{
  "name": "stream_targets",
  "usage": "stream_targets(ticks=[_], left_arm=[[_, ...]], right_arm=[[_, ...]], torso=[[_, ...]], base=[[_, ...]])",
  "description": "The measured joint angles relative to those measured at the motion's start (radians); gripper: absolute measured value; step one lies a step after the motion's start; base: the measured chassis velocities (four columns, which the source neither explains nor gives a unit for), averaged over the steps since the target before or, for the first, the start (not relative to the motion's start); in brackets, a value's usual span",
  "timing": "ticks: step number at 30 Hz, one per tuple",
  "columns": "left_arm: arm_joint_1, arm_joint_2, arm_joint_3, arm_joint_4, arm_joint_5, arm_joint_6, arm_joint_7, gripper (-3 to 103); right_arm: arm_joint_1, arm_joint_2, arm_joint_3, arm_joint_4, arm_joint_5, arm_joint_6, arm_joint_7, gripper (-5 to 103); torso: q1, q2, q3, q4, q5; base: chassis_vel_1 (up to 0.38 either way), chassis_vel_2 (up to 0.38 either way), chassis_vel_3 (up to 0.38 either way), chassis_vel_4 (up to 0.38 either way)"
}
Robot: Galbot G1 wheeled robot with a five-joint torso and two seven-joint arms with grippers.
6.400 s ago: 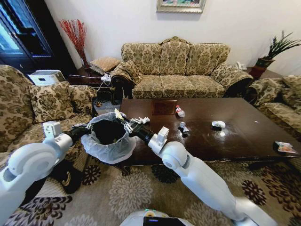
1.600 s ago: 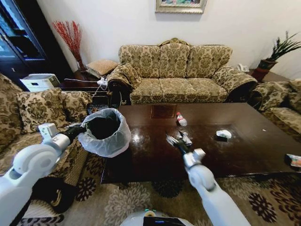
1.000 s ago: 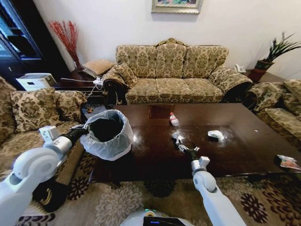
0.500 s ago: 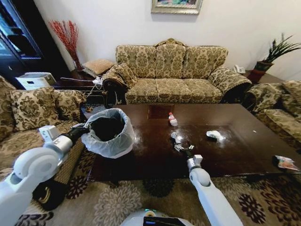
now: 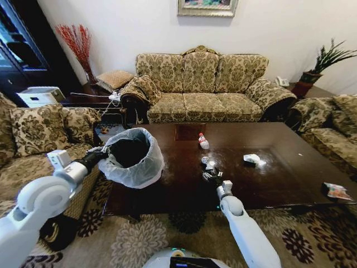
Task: Move to the front of the table and place the trash on the table into the trash bin.
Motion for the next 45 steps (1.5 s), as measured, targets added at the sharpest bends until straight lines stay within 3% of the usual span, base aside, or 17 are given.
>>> stream_targets(ticks=[4, 10, 18, 19, 20, 24, 26, 27, 30, 31, 35, 39, 45], left_arm=[[0.002, 0.003, -0.003, 0.005, -0.001, -0.001, 0.002, 4], [-0.001, 0.010, -0.004, 0.014, -0.002, -0.003, 0.002, 4], [-0.002, 0.014, -0.003, 0.019, -0.002, -0.003, 0.002, 4], [-0.002, 0.016, -0.002, 0.020, -0.002, -0.003, 0.002, 4], [-0.001, 0.026, -0.002, 0.028, -0.002, -0.003, 0.000, 4], [-0.001, 0.039, 0.003, 0.036, -0.002, 0.003, -0.007, 4], [-0.001, 0.036, 0.008, 0.033, -0.002, 0.013, -0.015, 4], [-0.001, 0.036, 0.008, 0.033, -0.002, 0.013, -0.015, 4], [0.016, 0.031, 0.012, 0.012, 0.000, 0.019, -0.017, 4], [0.016, 0.031, 0.012, 0.012, 0.000, 0.019, -0.017, 4], [0.017, 0.048, 0.012, -0.004, -0.001, 0.022, -0.017, 4], [0.021, 0.047, 0.006, -0.019, -0.002, 0.025, -0.019, 4], [0.032, 0.018, 0.005, -0.031, 0.001, 0.027, -0.020, 4]], right_arm=[[0.003, 0.004, 0.002, -0.016, 0.003, 0.004, 0.000, 61], [-0.008, 0.000, 0.006, 0.001, 0.007, 0.011, 0.000, 47], [-0.035, -0.012, 0.016, 0.056, 0.015, 0.016, -0.001, 47], [-0.044, -0.016, 0.018, 0.079, 0.033, 0.042, -0.008, 47], [-0.067, -0.031, 0.012, 0.194, 0.102, 0.124, -0.057, 47], [-0.063, -0.055, -0.016, 0.362, 0.193, 0.149, -0.124, 47], [-0.029, -0.081, -0.076, 0.514, 0.278, 0.118, -0.160, 47], [-0.029, -0.081, -0.076, 0.514, 0.278, 0.118, -0.160, 47], [0.057, -0.105, -0.226, 0.659, 0.323, 0.046, -0.173, 47], [0.057, -0.105, -0.226, 0.659, 0.323, 0.046, -0.173, 47], [0.187, -0.116, -0.421, 0.640, 0.313, 0.027, -0.174, 47], [0.276, -0.091, -0.517, 0.612, 0.296, -0.001, -0.151, 47], [0.322, -0.077, -0.571, 0.601, 0.279, -0.039, -0.122, 48]], torso=[[0.000, 0.000, 0.000, 0.0000, -0.0001], [0.000, 0.000, 0.000, 0.0000, -0.0001], [0.000, 0.000, 0.000, 0.0000, 0.0000], [0.000, 0.000, 0.000, 0.0000, 0.0000], [0.000, 0.000, 0.000, -0.0002, 0.0001], [0.000, 0.000, 0.000, -0.0002, -0.0002], [0.000, 0.000, 0.000, 0.0000, -0.0006], [0.000, 0.000, 0.000, 0.0000, -0.0006], [0.000, 0.000, 0.000, 0.0000, -0.0002], [0.000, 0.000, 0.000, 0.0000, -0.0002], [0.000, 0.000, 0.000, 0.0000, 0.0001], [0.000, 0.000, 0.000, 0.0000, 0.0001], [0.000, 0.000, 0.000, 0.0002, -0.0003]], base=[[0.000, 0.000, 0.000, 0.000], [0.000, 0.000, 0.000, 0.000], [0.000, 0.000, 0.000, 0.000], [0.000, 0.000, 0.000, 0.000], [0.000, 0.000, 0.000, 0.000], [0.000, 0.000, 0.000, 0.000], [0.000, 0.000, 0.000, 0.000], [0.000, 0.000, 0.000, 0.000], [0.000, 0.000, 0.000, 0.000], [0.000, 0.000, 0.000, 0.000], [0.000, 0.000, 0.000, 0.000], [0.000, 0.000, 0.000, 0.000], [0.000, 0.000, 0.000, 0.000]])
